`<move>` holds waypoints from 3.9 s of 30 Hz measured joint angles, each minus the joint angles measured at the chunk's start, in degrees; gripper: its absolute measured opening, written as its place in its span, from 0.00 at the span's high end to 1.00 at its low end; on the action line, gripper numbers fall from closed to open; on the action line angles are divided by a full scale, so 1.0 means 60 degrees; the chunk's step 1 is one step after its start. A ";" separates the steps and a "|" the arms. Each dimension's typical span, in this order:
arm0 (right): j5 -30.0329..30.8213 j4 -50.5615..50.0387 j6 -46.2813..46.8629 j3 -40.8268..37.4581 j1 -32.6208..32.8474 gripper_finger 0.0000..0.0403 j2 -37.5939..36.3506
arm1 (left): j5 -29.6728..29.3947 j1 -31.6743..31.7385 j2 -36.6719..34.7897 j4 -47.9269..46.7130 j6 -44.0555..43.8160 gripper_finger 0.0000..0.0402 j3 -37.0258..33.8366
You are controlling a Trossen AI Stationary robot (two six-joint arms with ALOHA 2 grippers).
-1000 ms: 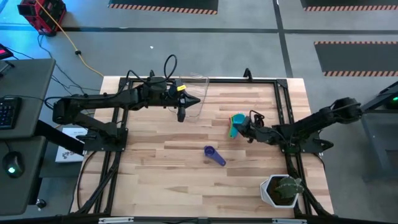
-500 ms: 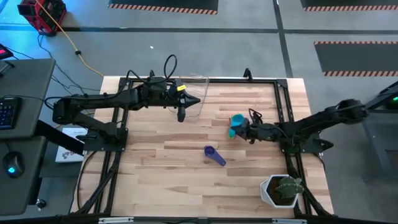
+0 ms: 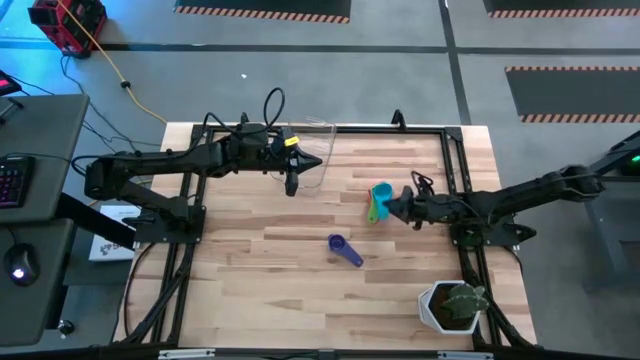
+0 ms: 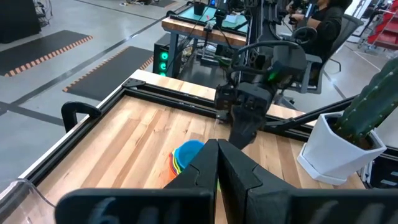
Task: Nest measuring cups in basket
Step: Stack the light blue measuring cup on top of the green measuring cup, then stack the purple measuring cup on top of the light blue measuring cup
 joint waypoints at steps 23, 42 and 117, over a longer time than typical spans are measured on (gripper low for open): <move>-0.1154 0.1218 -0.0219 0.0000 0.0011 0.59 0.0362 | 0.0283 -0.0024 0.0051 -0.0041 -0.0171 1.00 0.0000; -0.5184 -0.1273 -0.5934 0.3519 0.0133 0.59 0.4811 | 0.2211 -0.0152 0.0047 -0.0991 -0.0770 1.00 0.0000; 0.1641 0.4825 0.0235 0.0157 0.0310 0.99 0.4220 | 0.3356 0.0930 -0.0481 -0.1993 0.0091 1.00 0.0000</move>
